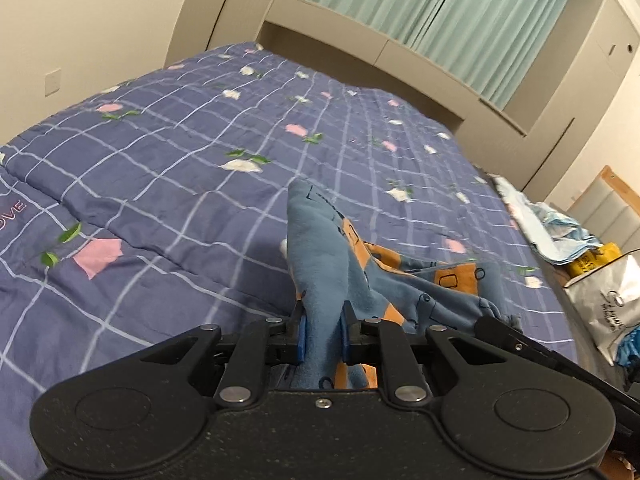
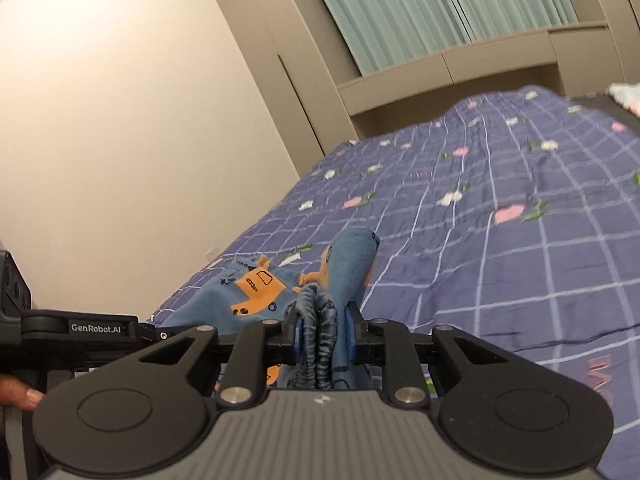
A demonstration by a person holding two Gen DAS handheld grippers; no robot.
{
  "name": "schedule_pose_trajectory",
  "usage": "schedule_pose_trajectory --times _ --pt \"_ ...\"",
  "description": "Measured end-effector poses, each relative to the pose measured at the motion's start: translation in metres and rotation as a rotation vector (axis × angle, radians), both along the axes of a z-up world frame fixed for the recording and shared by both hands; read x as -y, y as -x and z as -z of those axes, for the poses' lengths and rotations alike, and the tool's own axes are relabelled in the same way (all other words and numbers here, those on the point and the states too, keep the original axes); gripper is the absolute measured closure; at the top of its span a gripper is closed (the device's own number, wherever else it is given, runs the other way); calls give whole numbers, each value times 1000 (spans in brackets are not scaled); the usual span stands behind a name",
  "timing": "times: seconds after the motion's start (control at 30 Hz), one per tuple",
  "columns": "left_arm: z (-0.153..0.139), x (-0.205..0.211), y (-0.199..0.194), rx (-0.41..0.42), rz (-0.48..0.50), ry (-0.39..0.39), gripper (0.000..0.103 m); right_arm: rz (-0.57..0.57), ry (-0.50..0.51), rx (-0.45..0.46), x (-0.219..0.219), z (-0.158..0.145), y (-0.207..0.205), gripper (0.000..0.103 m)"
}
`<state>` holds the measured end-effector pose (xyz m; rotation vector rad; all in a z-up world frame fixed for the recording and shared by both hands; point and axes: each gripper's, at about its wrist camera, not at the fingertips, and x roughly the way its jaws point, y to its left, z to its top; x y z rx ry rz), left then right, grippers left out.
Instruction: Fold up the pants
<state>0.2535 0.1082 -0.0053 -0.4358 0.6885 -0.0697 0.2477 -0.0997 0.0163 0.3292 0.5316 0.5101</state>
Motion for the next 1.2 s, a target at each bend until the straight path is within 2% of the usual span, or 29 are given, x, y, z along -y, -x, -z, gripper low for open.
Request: schedule_pose_trajectory --times 0.1,0.27,0.6,0.77,0.87,0.93,1.2 --pt "12 -5 -9 -30 0 2 86 17 5 -41 -8 13 -9 80" --pt "26 -7 -11 -47 -6 3 86 34 21 -58 -7 23 -12 80" --pt "31 -8 -13 -61 -16 -2 82 71 49 -74 -3 30 -12 69" --pt "30 -6 -10 -67 -23 -13 72 97 51 -87 1 32 -10 59" --pt "28 -4 -7 -69 -28 -29 62 111 54 -90 3 32 -9 58" --pt "26 -3 -4 -65 -30 -38 56 117 60 -86 4 32 -7 53" --pt "11 3 9 -34 -47 -79 32 139 63 -47 11 22 6 21"
